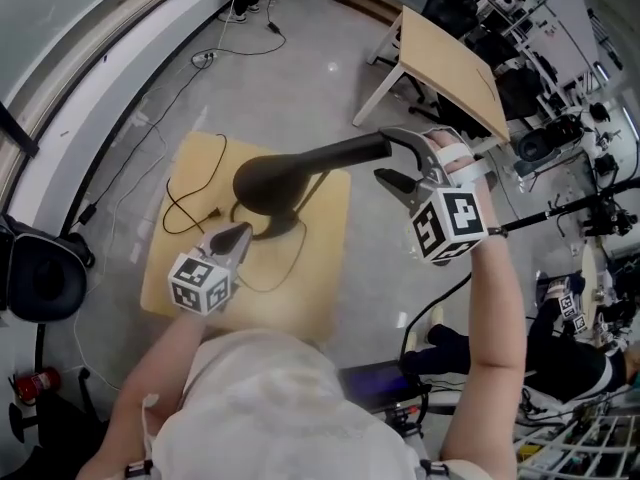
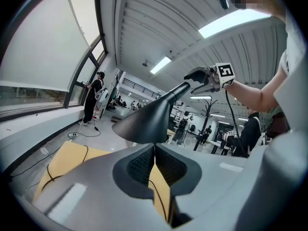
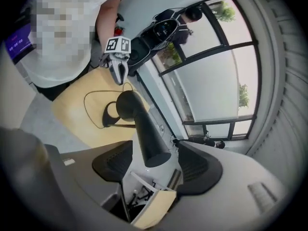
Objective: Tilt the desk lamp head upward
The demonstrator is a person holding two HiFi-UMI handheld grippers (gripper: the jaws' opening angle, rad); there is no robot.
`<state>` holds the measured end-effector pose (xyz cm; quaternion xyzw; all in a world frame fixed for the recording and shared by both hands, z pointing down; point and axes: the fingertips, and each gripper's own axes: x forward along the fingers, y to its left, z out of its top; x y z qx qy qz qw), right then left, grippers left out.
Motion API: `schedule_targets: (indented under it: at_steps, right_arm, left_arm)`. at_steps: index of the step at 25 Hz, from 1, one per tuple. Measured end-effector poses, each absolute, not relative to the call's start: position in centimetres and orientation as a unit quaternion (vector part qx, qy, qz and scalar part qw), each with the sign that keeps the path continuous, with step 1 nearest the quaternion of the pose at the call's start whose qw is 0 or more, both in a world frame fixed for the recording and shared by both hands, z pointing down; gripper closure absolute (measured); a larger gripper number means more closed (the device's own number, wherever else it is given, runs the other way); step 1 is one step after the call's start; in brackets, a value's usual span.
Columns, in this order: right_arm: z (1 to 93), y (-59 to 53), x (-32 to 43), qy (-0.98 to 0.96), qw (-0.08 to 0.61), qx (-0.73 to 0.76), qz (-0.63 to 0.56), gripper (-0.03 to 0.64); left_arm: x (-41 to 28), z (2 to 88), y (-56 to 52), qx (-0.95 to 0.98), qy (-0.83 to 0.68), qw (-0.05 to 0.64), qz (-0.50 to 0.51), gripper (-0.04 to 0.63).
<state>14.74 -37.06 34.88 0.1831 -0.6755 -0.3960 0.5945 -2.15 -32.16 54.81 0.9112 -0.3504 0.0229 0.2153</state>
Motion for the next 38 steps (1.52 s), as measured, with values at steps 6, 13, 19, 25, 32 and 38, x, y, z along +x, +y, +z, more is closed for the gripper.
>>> schedule_targets:
  at_steps: [6, 13, 19, 25, 32, 38]
  right_arm:
    - [36.9, -38.3, 13.6, -0.600, 0.664, 0.128, -0.427, 0.301]
    - [38.1, -39.4, 14.5, -0.529, 0.713, 0.115, -0.446, 0.361]
    - [38.6, -39.8, 14.7, -0.507, 0.721, 0.127, -0.455, 0.377]
    - [38.7, -39.6, 14.7, -0.507, 0.720, 0.136, -0.454, 0.376]
    - [38.5, -39.6, 14.4, -0.506, 0.718, 0.145, -0.456, 0.376]
    - [38.6, -39.5, 14.2, -0.507, 0.714, 0.147, -0.459, 0.374]
  left_arm:
    - [-2.9, 55.2, -31.9, 0.909, -0.352, 0.222, 0.020, 0.591]
    - [-2.8, 55.4, -32.4, 0.906, -0.356, 0.228, 0.017, 0.575]
    - [-2.3, 55.8, -33.1, 0.901, -0.350, 0.256, 0.002, 0.548]
    - [-1.8, 56.7, -33.9, 0.881, -0.336, 0.332, -0.029, 0.468]
    - [-1.6, 55.9, -35.6, 0.867, -0.329, 0.368, -0.065, 0.420]
    - [-1.2, 56.0, -36.0, 0.860, -0.327, 0.384, -0.073, 0.411]
